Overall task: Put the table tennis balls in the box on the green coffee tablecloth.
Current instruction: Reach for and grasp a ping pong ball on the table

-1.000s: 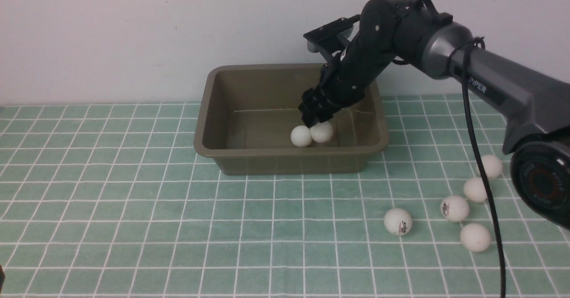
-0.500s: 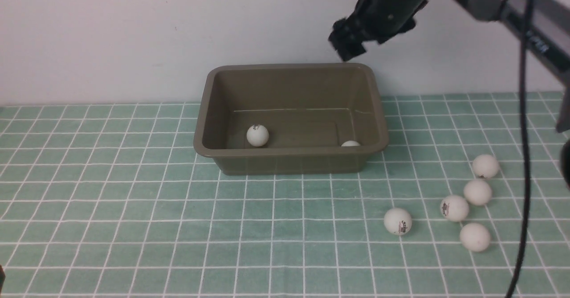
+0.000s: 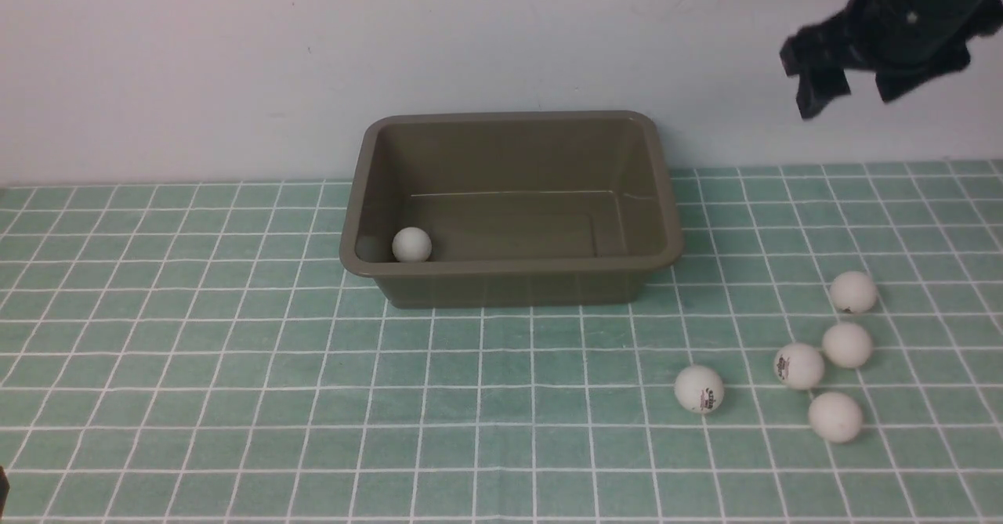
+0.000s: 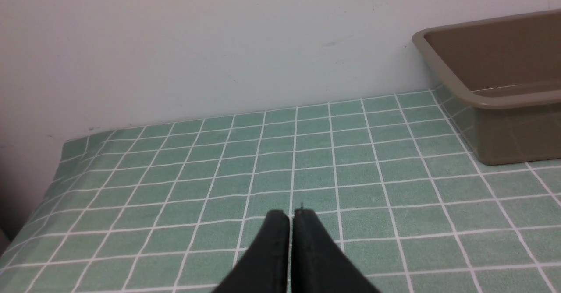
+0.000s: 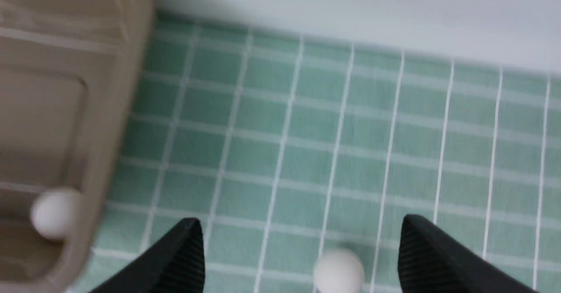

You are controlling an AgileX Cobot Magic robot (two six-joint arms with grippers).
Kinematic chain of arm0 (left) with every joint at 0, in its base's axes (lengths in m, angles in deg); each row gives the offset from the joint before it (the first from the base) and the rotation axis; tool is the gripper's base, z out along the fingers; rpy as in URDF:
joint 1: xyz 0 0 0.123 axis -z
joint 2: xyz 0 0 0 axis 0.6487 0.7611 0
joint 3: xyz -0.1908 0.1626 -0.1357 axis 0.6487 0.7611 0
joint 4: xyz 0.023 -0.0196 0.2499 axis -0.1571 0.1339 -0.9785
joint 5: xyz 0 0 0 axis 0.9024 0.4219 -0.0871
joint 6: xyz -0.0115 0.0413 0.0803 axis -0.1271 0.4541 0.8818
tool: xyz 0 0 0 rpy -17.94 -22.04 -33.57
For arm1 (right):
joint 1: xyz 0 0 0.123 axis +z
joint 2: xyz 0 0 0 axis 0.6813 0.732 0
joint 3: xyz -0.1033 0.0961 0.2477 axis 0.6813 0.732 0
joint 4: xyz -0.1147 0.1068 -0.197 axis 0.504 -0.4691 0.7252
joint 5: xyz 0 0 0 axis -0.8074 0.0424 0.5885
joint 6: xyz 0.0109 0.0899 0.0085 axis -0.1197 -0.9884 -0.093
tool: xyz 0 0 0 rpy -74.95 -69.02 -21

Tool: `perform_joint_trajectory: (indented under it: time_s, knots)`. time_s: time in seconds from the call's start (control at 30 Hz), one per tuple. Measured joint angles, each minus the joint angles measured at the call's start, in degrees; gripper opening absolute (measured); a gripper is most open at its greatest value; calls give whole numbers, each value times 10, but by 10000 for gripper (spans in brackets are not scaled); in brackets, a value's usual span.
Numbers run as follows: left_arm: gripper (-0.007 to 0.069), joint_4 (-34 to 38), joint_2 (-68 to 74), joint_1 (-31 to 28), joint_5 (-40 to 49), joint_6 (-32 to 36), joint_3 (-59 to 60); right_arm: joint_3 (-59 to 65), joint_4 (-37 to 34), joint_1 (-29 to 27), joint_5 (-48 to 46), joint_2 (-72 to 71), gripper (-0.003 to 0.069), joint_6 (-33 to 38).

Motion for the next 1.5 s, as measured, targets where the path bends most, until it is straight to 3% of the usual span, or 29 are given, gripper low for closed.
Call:
perform_joint_trajectory:
  time_s: [0.13, 0.4, 0.63, 1.3, 1.4, 1.47, 1.5]
  knots:
    - [-8, 0, 0, 0, 0, 0, 0, 95, -3, -15, 6, 0, 535, -8]
    - [-8, 0, 0, 0, 0, 0, 0, 237, -3, -41, 120, 4, 535, -49]
    - [-8, 0, 0, 0, 0, 0, 0, 244, -4, -78, 139, 37, 535, -37]
    - [-8, 0, 0, 0, 0, 0, 0, 244, -20, -80, 178, 96, 530, -17]
    - [-8, 0, 0, 0, 0, 0, 0, 244, -20, -80, 182, 103, 504, -17]
    - [-8, 0, 0, 0, 0, 0, 0, 244, -20, -80, 184, 108, 409, -17]
    - [-8, 0, 0, 0, 0, 0, 0, 244, -20, -80, 184, 108, 409, -17]
